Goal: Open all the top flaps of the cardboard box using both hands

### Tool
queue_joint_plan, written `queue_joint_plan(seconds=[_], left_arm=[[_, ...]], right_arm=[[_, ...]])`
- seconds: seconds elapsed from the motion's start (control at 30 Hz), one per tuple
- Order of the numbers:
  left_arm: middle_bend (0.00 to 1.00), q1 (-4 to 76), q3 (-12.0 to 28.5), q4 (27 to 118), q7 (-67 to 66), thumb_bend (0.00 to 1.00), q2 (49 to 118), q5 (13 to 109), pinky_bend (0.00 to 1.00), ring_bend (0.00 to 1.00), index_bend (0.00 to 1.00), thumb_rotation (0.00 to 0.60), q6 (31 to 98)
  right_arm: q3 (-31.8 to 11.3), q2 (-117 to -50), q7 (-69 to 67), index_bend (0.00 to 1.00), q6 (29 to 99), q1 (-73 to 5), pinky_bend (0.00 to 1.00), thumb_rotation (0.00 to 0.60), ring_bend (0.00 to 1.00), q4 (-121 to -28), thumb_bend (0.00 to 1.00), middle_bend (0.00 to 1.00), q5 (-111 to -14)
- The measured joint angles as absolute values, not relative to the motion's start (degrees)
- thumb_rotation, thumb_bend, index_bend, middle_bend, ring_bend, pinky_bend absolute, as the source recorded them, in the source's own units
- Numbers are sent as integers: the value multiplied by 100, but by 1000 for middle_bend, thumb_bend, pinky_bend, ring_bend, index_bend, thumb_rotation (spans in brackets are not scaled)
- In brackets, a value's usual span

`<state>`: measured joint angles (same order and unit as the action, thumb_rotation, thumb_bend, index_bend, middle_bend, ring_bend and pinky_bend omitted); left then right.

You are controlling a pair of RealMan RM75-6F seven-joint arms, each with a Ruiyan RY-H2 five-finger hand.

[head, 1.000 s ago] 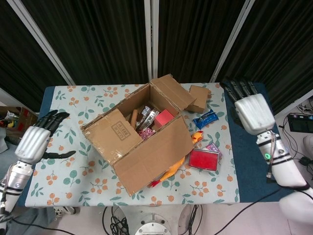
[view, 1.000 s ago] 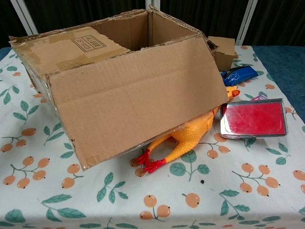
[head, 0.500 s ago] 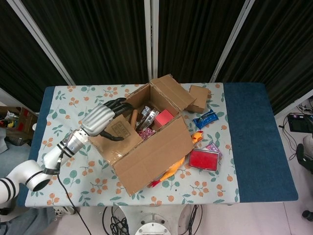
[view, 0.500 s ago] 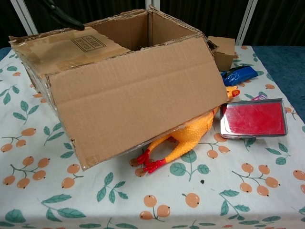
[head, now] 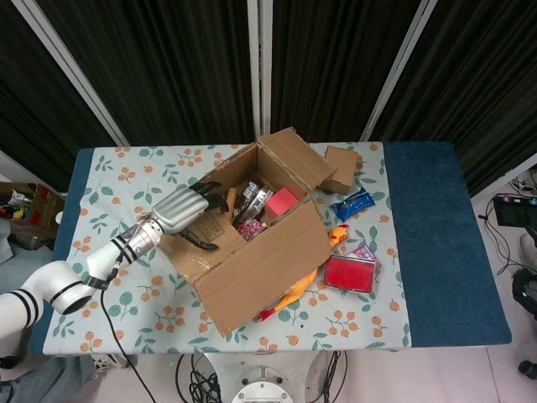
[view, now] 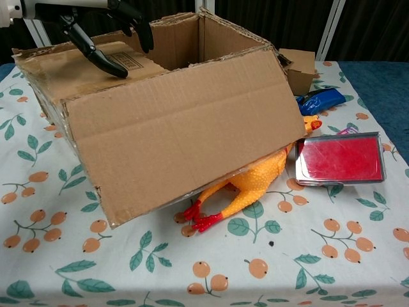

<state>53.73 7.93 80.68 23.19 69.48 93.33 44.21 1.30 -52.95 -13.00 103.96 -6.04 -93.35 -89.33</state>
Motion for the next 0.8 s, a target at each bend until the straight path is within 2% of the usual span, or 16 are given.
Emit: queue_joint_plan(seconds=[0.07, 0.13, 0.17, 0.53, 0.8], left_arm=[[285, 5408, 778, 8070, 2323, 14, 6942, 9324, 199, 78, 304, 293, 4424], [285, 5460, 757, 8068, 2358, 100, 6939, 9334, 199, 78, 306, 219, 4415], [285, 5485, 748, 8066, 2388, 140, 6940, 9341, 198, 78, 307, 205, 4408], [345, 5858, 556, 7988, 2676, 257, 6969, 9362, 198, 77, 364, 180, 4108], [493, 5961, 477, 8081, 2587, 289, 6807, 9269, 194, 81, 463, 172, 3979]], right_arm=[[82, -5324, -1308, 0, 10359, -599, 0, 600, 0, -9309, 683, 0, -8991], [51, -5353, -1333, 0, 10329, -591, 0, 600, 0, -9279, 683, 0, -9031], [34, -5366, -1344, 0, 10314, -585, 0, 600, 0, -9261, 683, 0, -9042], [-172, -5381, -1509, 0, 10212, -464, 0, 600, 0, -9142, 691, 0, -9067], [-291, -5398, -1572, 0, 10129, -449, 0, 600, 0, -9115, 695, 0, -9153]])
